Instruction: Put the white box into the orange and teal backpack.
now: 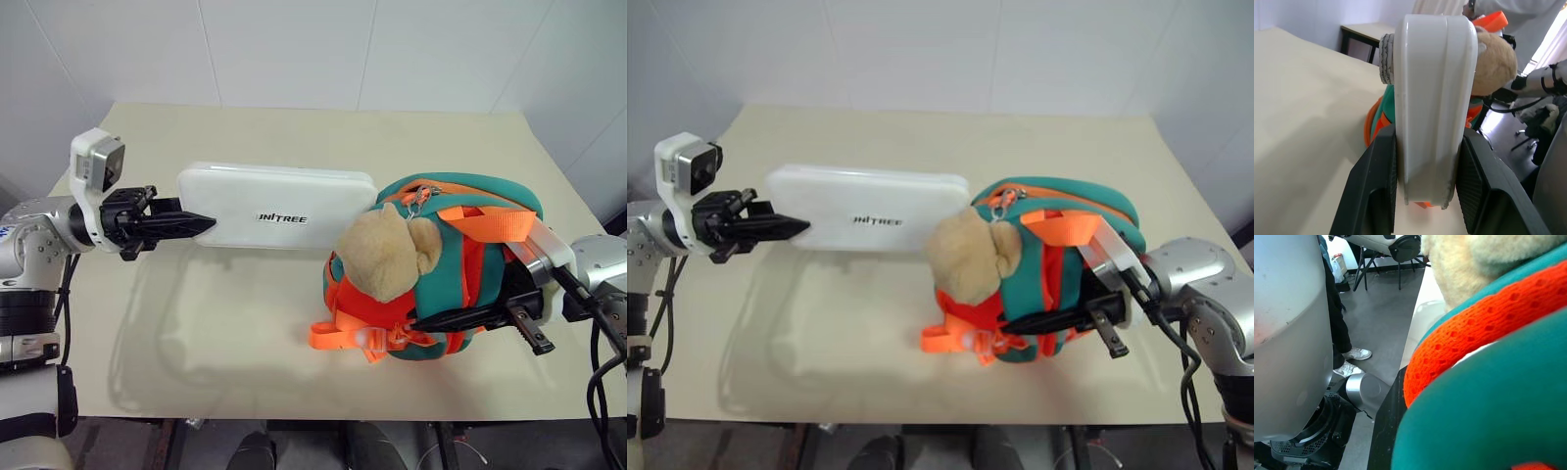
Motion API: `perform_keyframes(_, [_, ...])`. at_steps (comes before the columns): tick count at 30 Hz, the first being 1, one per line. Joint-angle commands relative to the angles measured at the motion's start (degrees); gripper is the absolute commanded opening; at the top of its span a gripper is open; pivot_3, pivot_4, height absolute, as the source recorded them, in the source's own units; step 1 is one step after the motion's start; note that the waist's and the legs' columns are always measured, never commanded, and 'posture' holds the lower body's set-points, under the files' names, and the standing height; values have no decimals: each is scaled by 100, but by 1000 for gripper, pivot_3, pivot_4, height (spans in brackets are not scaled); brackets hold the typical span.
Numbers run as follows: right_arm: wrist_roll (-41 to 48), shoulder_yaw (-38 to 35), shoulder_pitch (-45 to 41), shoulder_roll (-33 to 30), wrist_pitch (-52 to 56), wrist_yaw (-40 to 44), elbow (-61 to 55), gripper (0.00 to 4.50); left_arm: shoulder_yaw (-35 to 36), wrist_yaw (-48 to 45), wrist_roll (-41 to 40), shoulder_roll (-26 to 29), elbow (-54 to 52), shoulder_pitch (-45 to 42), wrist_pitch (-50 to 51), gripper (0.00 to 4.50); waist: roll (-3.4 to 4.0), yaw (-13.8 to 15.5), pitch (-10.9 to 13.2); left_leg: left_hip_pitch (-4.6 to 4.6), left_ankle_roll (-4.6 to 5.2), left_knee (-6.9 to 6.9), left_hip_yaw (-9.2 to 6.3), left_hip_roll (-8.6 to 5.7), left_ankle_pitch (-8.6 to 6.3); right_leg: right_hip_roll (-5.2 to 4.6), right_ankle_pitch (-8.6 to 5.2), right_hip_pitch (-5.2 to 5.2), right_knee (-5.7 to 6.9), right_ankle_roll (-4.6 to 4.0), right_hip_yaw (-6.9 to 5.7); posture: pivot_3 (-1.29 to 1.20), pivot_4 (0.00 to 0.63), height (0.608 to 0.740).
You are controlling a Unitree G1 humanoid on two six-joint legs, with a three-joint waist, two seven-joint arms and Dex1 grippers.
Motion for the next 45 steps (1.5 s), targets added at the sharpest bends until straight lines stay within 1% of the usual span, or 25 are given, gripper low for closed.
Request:
perform_keyframes(1, [18,-137,31,20,-102,7,-134,517,42,-560,-234,24,-364,-90,-29,1281,0,0,0,0,0,0,0,0,0,0,0,0,0,0,0,0,150,740])
perform_keyframes(7, [-13,-103,40,53,-133,-22,-126,517,291,-408,-450,194,-512,-333,206,1281,0,-8,0,0,0,0,0,0,0,1,0,-1,0,0,0,0,150,740])
perform_keyframes(11, [-76,-45,-19,89,-149,-2,-50,517,349,-327,-770,293,-1031,-426,621,1281,0,-7,0,0,1,-3,0,3,-1,3,0,-2,0,0,0,0,150,740])
perform_keyframes(17, [-178,37,-158,194,-146,18,-2,517,-162,-234,-354,306,-1379,-317,536,1281,2,-2,1,0,3,0,2,3,-2,3,0,-1,-1,0,0,0,150,740])
perform_keyframes(22, [-246,70,-182,261,-130,0,-16,517,-696,-110,152,229,-1430,-494,219,1281,2,-1,1,1,3,6,2,2,-2,4,0,2,4,0,0,0,150,740])
perform_keyframes(24, [-268,81,-185,274,-120,-11,-25,517,-974,13,389,186,-1431,-640,264,1281,2,-1,1,1,3,7,2,1,-1,4,0,4,4,0,0,0,150,740])
perform_keyframes(26, [-274,86,-180,284,-106,-35,-43,517,-1203,132,659,85,-1434,-760,163,1281,2,1,1,1,3,6,2,0,-2,4,0,4,1,0,0,0,150,740])
perform_keyframes(30, [-281,111,-183,303,-93,-76,-56,517,-1422,313,845,-162,-1461,-994,214,1281,2,3,1,1,3,4,2,1,-2,4,0,5,0,0,0,0,150,740])
perform_keyframes(37, [-371,204,-266,371,-94,-116,6,517,-1715,893,1161,-952,-1457,-1457,261,1281,2,14,1,3,4,19,1,-2,-2,3,2,13,6,4,0,0,150,740])
perform_keyframes(41, [-466,303,-323,527,-127,-236,24,517,-2025,1380,1479,-1558,-1488,-1679,358,1281,2,20,1,3,5,31,-1,-5,-2,3,6,19,8,11,1,0,150,740])
perform_keyframes(45, [-511,354,-327,629,-107,-350,-1,517,-2111,1399,1555,-1738,-1545,-1675,314,1281,2,-21,1,3,5,28,0,-5,-2,4,7,16,7,12,4,0,150,740])
